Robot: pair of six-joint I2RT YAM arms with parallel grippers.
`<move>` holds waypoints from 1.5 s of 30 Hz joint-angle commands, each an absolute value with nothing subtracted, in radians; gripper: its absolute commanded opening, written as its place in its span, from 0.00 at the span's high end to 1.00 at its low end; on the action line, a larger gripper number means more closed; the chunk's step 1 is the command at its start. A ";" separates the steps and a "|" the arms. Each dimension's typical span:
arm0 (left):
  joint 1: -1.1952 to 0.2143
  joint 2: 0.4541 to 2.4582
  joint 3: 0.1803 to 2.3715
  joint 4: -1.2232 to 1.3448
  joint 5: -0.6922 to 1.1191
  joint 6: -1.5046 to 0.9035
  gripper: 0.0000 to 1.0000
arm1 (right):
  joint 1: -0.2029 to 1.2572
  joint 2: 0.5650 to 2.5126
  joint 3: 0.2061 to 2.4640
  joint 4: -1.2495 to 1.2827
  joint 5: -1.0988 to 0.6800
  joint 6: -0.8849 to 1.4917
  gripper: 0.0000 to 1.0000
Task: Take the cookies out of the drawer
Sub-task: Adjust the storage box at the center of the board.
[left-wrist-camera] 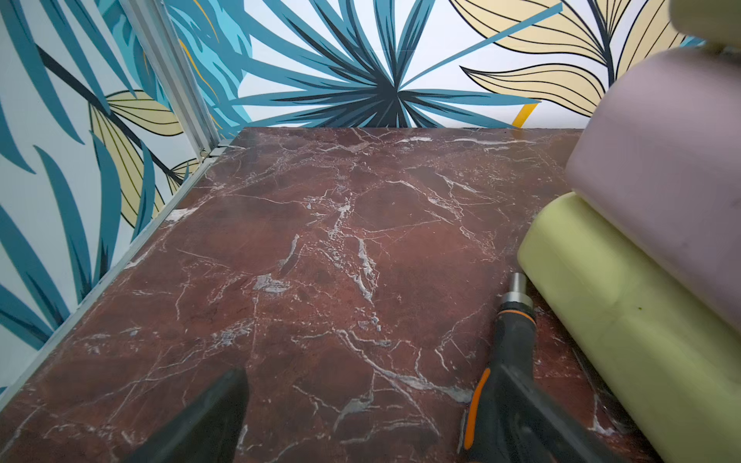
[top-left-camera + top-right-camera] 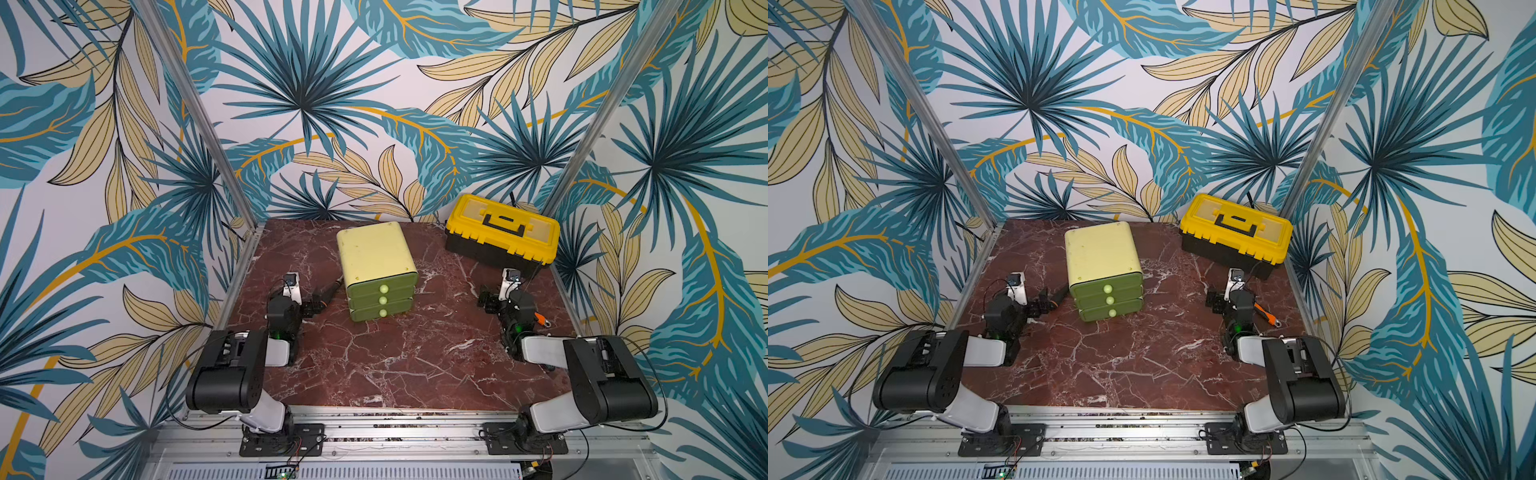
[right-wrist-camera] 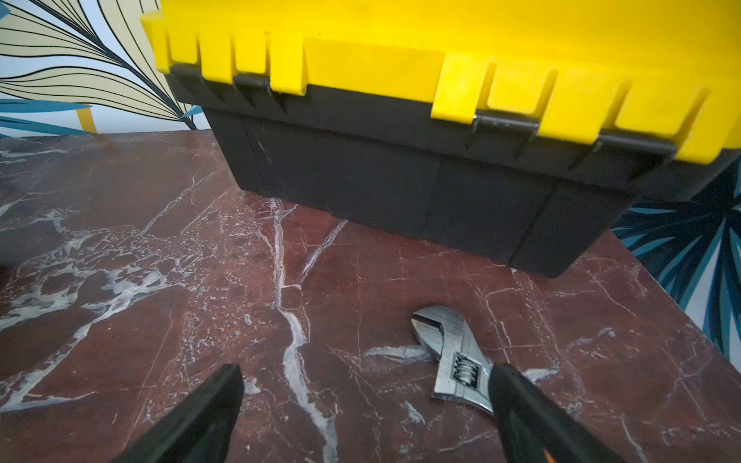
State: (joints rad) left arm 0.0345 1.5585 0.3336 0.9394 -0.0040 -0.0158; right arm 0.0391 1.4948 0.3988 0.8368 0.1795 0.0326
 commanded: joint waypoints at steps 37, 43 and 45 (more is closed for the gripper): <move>0.046 1.005 0.481 0.377 -0.024 -0.250 0.00 | 0.036 1.014 0.656 0.088 -0.053 0.433 0.01; 0.041 0.922 0.565 0.142 0.156 -0.535 0.00 | 0.150 1.066 0.719 -0.059 -0.180 0.477 0.10; 0.036 0.917 0.577 0.108 0.196 -0.612 0.00 | 0.248 1.064 0.715 -0.069 -0.118 0.421 0.10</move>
